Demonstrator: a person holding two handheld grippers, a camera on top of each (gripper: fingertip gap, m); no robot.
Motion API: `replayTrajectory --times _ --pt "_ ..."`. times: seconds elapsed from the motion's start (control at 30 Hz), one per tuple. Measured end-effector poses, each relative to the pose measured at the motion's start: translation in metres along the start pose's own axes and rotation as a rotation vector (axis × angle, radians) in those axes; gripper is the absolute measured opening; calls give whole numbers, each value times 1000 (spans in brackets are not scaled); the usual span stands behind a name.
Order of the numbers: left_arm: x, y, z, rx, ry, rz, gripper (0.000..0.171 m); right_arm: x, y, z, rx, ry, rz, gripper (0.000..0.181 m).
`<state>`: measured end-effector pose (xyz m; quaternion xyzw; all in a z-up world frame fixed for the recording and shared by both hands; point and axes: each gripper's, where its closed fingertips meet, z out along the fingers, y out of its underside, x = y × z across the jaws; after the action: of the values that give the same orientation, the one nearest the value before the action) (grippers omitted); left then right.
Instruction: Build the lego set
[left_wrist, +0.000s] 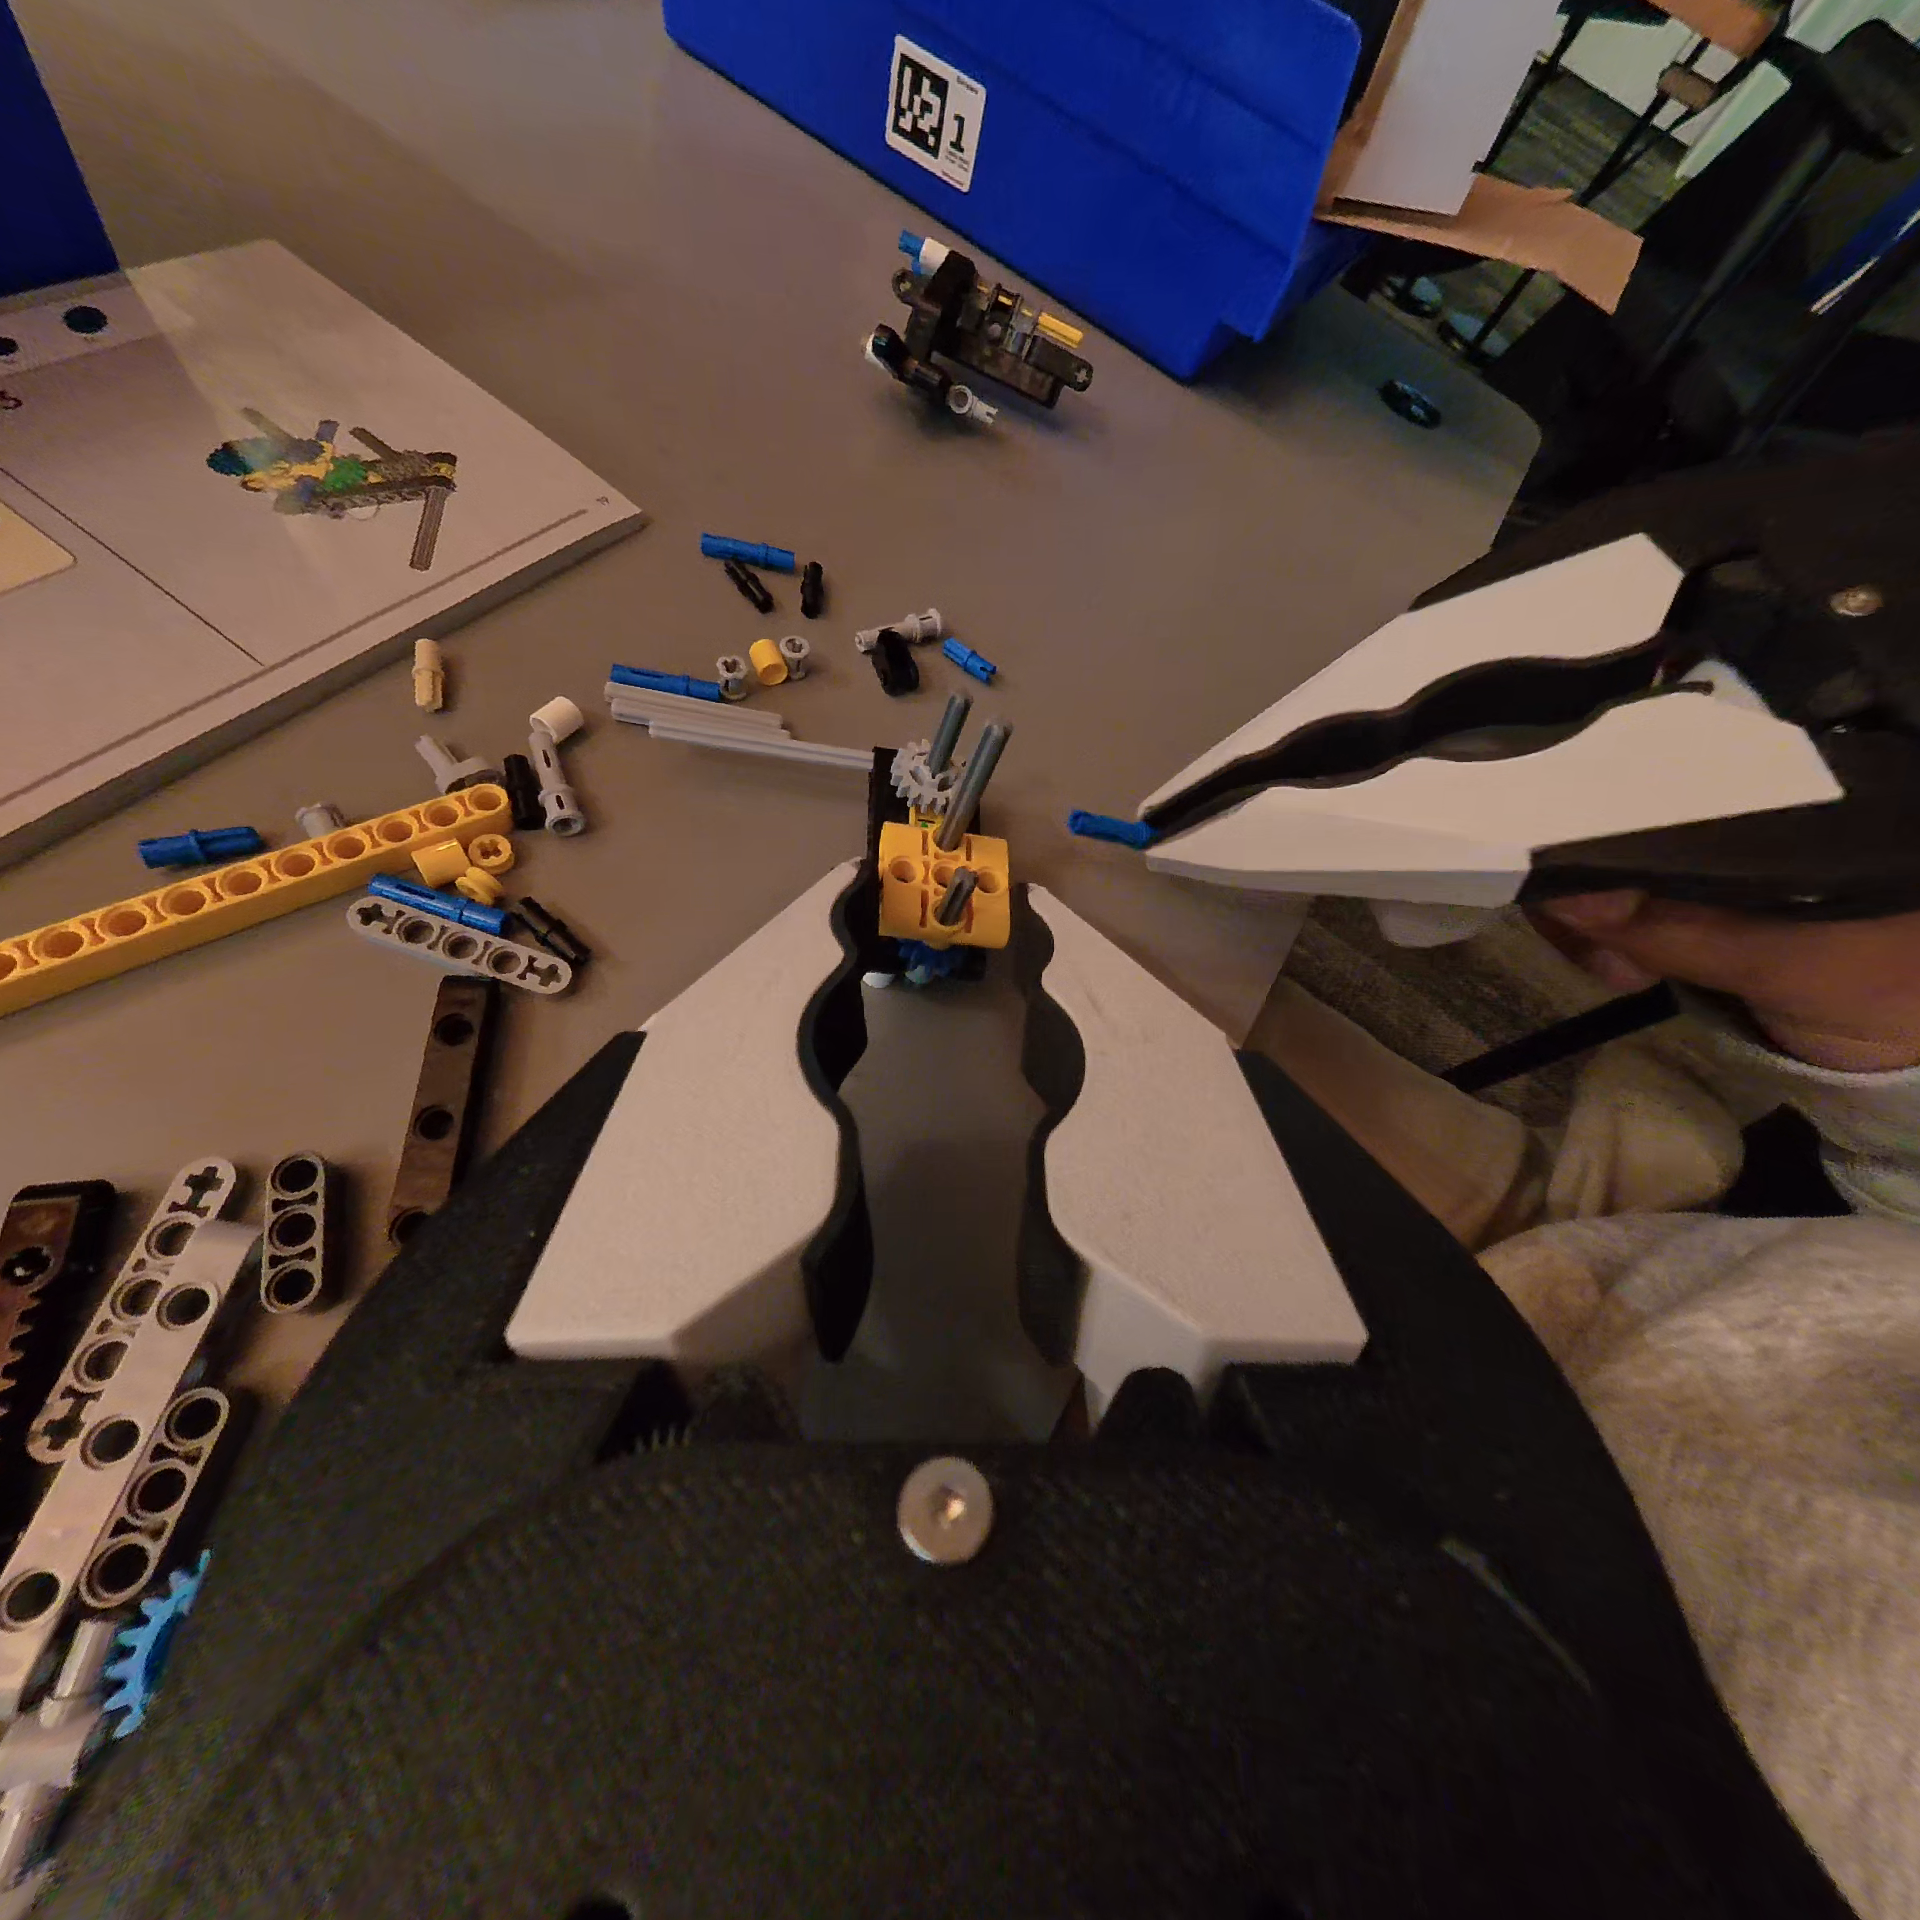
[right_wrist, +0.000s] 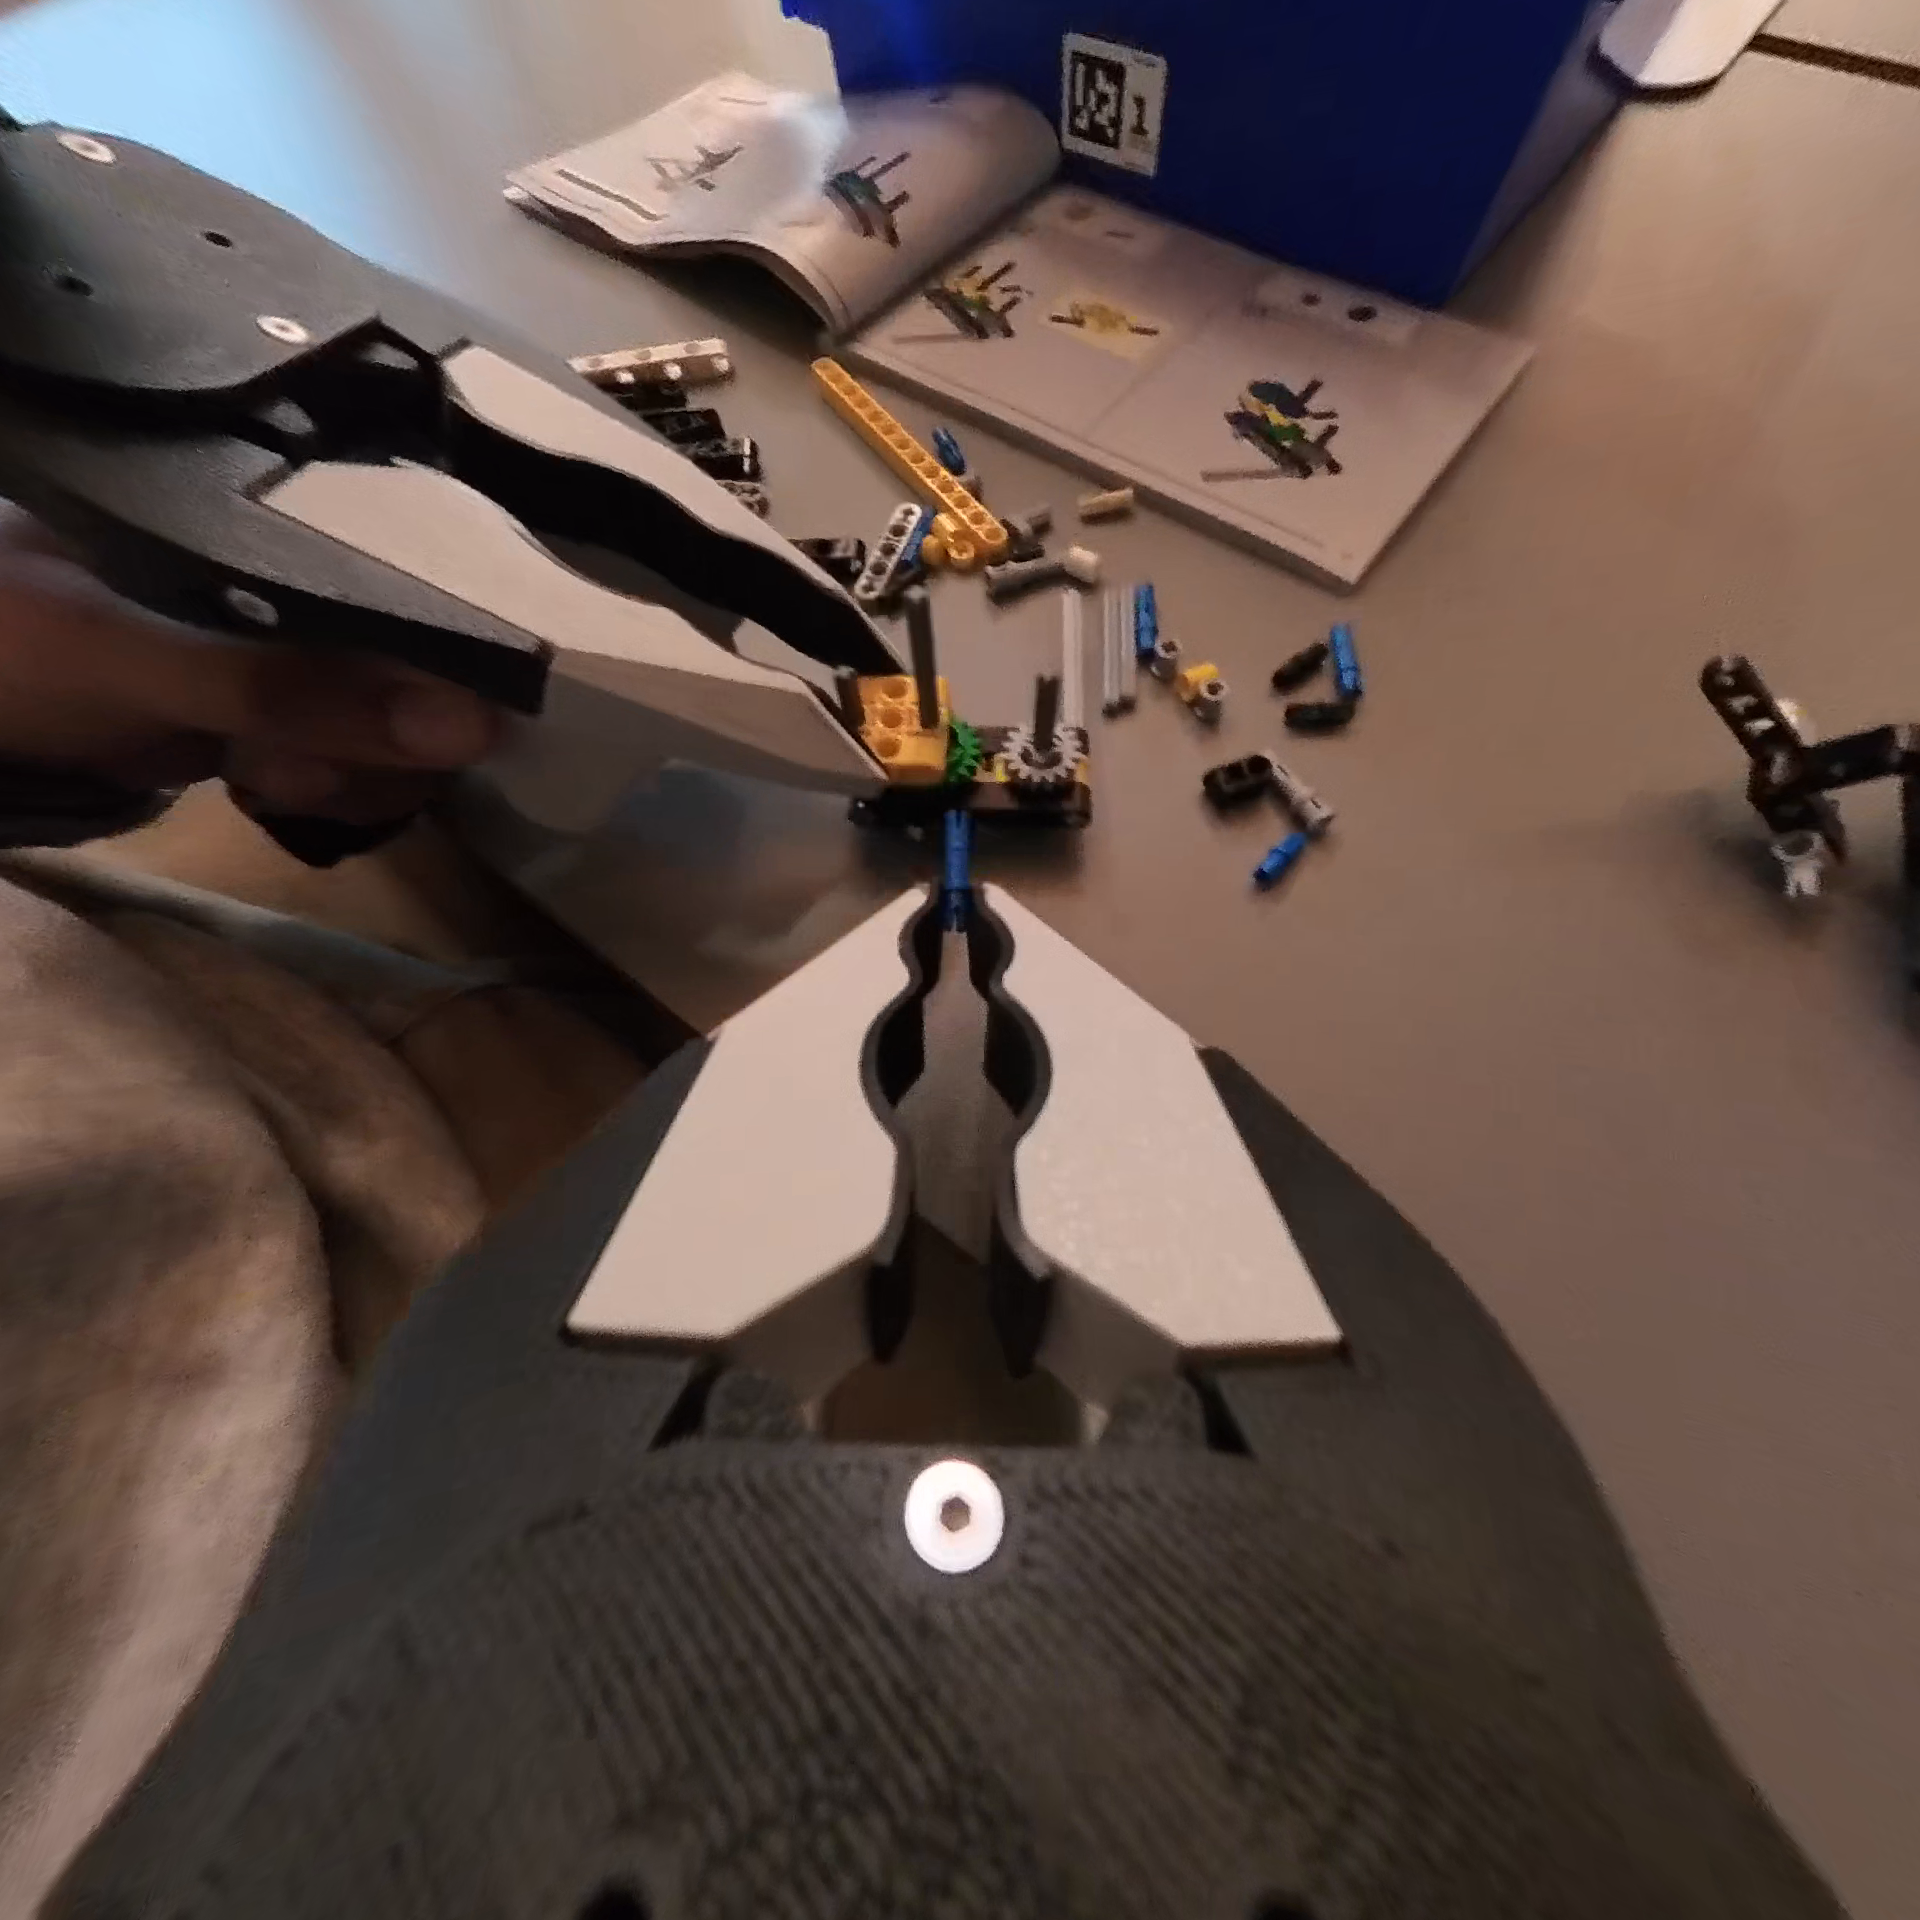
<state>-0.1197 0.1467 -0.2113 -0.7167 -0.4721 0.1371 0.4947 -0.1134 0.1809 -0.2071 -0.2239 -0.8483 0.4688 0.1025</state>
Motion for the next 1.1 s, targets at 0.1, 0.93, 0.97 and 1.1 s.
replayTrajectory --times 0.1,0.93,0.97,1.1 --pt "0 0 1 -1 -7 7 23 -5 -1 3 -35 -2 -28 3" --pt "3 1 2 -37 -50 104 23 -5 -3 12 -99 11 -108 3" --pt "3 1 2 -42 -57 117 23 -5 -3 12 -106 10 -114 3" --pt "1 1 3 -66 -102 189 24 -4 -4 13 -129 16 -158 3"
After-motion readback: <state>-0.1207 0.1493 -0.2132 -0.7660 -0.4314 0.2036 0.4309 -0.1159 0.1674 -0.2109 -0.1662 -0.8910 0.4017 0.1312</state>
